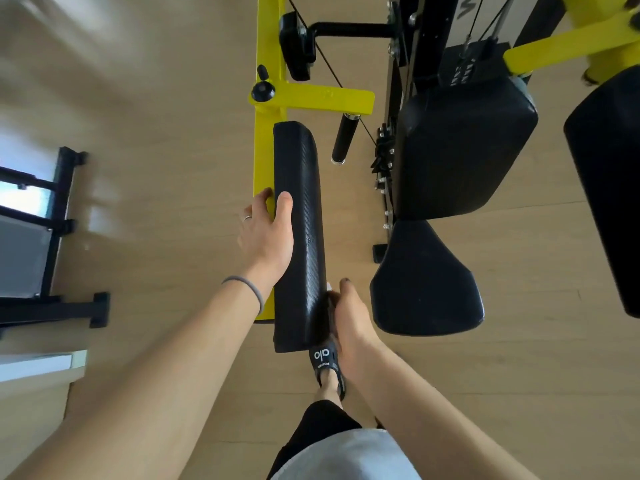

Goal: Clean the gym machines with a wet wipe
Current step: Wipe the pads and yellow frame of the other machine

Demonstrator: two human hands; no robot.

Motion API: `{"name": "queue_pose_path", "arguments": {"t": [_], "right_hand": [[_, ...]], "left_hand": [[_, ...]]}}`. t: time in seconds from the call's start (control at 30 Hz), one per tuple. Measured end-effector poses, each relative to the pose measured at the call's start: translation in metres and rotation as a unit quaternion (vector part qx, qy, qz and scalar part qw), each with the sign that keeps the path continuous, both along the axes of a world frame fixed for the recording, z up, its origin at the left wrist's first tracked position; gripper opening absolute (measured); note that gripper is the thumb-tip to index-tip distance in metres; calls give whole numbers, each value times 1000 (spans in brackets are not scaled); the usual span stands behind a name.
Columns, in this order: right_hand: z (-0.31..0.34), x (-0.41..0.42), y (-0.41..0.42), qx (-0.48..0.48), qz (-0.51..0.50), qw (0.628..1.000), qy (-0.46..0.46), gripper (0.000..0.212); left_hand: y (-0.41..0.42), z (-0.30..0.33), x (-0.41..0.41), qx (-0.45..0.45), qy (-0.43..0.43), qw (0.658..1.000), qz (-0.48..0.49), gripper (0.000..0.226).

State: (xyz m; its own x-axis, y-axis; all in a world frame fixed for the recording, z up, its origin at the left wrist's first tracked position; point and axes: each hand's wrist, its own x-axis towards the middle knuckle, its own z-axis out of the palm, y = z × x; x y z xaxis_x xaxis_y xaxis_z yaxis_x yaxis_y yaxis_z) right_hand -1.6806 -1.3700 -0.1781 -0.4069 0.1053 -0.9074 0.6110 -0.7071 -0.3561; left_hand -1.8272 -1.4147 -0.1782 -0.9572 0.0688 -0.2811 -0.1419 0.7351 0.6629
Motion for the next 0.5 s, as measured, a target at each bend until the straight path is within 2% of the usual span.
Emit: {"name": "queue_pose_path", "arguments": {"t": [0.07,0.13,0.2,0.27,0.33,0.4,0.43,0.5], "right_hand": [[13,-38,19,32,10,999,28,58],[22,-84,36,112,29,991,74,65],[29,-107,43,212,45,965,146,65],[39,-90,33,281,90,934,204,55],[47,-48,9,353,141,889,257,51],[43,-13,-13,454,205,815,296,52],[35,-9,-17,502,233,775,303,54],[22,-25,-8,556,276,728,290,59]], "left_hand": [[0,0,0,2,3,1000,4,52],[-2,0,-2,18,-1,1000,3,54],[-3,0,-3,28,-10,1000,1,57],[-4,-2,-3,27,-15,1000,4,57],[-4,-2,-3,20,-9,1000,-4,59],[-4,-2,-6,25,-11,1000,-5,56],[-4,-4,-7,32,-14,999,1,52],[-8,-10,-8,7,4,1000,-28,44]]}}
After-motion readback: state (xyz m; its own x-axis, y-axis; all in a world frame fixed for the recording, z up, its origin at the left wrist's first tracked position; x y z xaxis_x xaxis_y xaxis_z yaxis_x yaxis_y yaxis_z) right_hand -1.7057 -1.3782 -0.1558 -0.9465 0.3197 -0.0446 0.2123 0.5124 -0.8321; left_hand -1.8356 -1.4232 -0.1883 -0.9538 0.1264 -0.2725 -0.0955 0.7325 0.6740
